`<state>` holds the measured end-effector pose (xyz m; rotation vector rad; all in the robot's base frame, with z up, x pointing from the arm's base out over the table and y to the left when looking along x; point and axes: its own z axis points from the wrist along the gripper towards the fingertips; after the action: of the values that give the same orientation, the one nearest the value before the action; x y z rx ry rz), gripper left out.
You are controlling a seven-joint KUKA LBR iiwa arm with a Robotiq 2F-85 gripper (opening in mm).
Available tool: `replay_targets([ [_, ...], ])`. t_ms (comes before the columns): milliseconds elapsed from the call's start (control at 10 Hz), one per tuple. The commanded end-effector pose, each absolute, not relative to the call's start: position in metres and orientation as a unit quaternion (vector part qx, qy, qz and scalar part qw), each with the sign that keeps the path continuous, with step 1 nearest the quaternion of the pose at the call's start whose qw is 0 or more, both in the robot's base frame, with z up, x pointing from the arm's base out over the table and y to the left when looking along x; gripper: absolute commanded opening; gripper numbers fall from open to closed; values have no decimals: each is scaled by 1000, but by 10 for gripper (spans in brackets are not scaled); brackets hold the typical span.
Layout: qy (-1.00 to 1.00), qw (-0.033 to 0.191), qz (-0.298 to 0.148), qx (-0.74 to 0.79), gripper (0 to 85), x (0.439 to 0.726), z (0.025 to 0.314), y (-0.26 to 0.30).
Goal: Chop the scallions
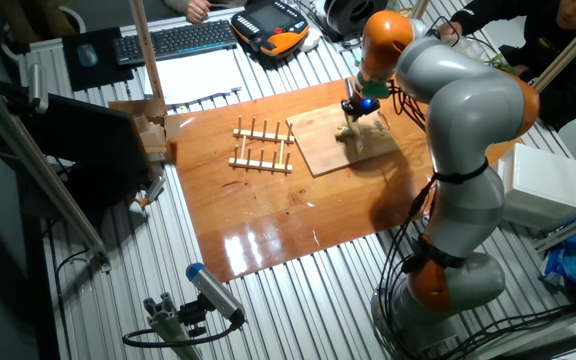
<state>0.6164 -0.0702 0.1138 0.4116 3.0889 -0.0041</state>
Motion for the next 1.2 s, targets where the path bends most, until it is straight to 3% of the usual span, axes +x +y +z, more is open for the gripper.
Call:
replay_targets([
  [0, 991, 14, -1, 133, 0, 616, 112, -70],
  [1100, 988, 28, -12, 154, 0, 608, 88, -58],
])
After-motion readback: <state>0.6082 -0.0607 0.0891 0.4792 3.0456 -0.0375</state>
